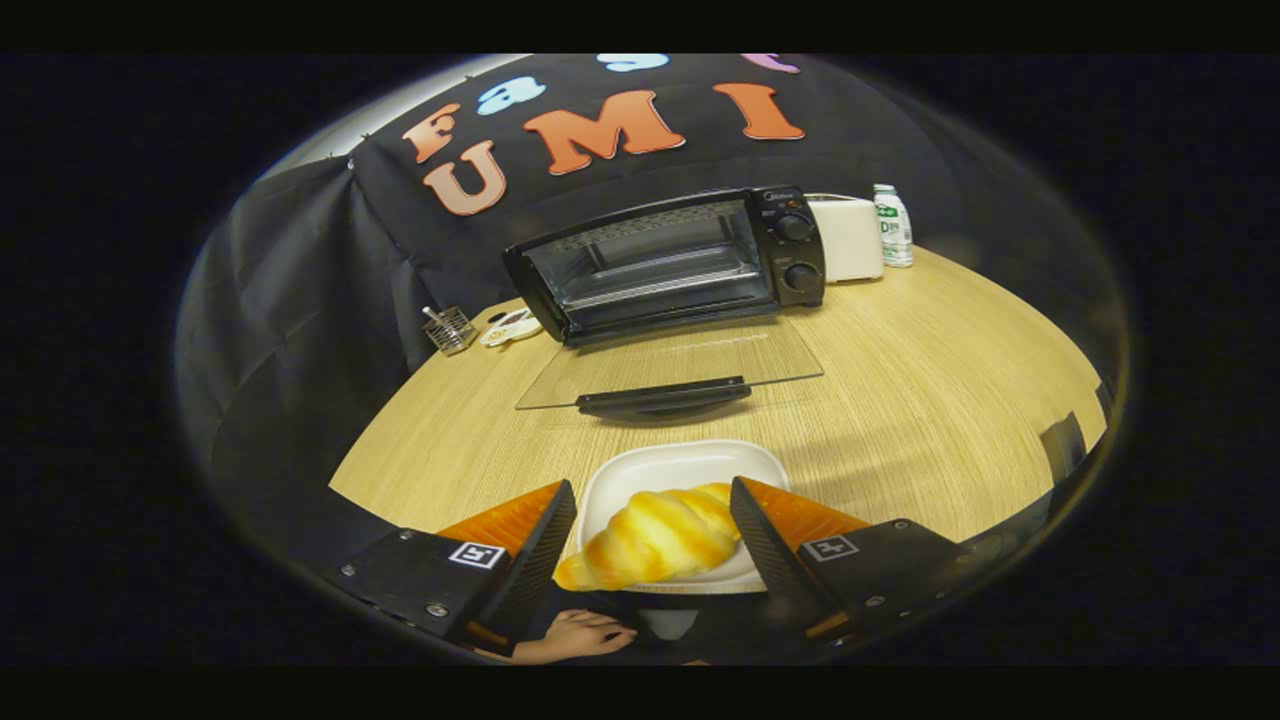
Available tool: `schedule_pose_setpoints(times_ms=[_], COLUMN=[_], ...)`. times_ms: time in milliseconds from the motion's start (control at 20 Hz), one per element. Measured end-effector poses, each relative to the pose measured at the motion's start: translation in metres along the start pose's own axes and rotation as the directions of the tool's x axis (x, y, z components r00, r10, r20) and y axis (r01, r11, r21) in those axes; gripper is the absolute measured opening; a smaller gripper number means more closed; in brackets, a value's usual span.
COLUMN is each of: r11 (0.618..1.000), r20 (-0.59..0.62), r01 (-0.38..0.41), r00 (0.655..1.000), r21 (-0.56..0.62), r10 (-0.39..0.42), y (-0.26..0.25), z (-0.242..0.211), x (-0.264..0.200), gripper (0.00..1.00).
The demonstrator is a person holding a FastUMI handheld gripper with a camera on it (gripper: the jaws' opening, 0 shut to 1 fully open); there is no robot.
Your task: Open the toaster oven, put the food inside, and close the toaster oven door.
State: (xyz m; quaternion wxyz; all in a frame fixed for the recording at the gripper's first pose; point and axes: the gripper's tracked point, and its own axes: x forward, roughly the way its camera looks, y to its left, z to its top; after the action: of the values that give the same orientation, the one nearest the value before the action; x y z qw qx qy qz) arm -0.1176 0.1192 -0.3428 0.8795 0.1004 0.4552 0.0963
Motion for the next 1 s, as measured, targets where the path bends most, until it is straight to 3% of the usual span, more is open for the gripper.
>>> schedule_pose_setpoints(times_ms=[350,600,800,1000], r11=[0.994,0.973,0.970,0.983], r20=[-0.020,-0.028,-0.020,-0.047], r01=[0.096,0.229,0.244,0.185], r00=[0.995,0.973,0.970,0.982], r21=[0.060,0.021,0.010,0.017], r10=[-0.095,-0.228,-0.244,-0.184], y=[0.009,-0.004,0.001,0.000], z=[-0.028,-0.034,-0.036,-0.037], x=[-0.015,-0.001,0.004,0.009], gripper=[0.92,0.92,0.93,0.96])
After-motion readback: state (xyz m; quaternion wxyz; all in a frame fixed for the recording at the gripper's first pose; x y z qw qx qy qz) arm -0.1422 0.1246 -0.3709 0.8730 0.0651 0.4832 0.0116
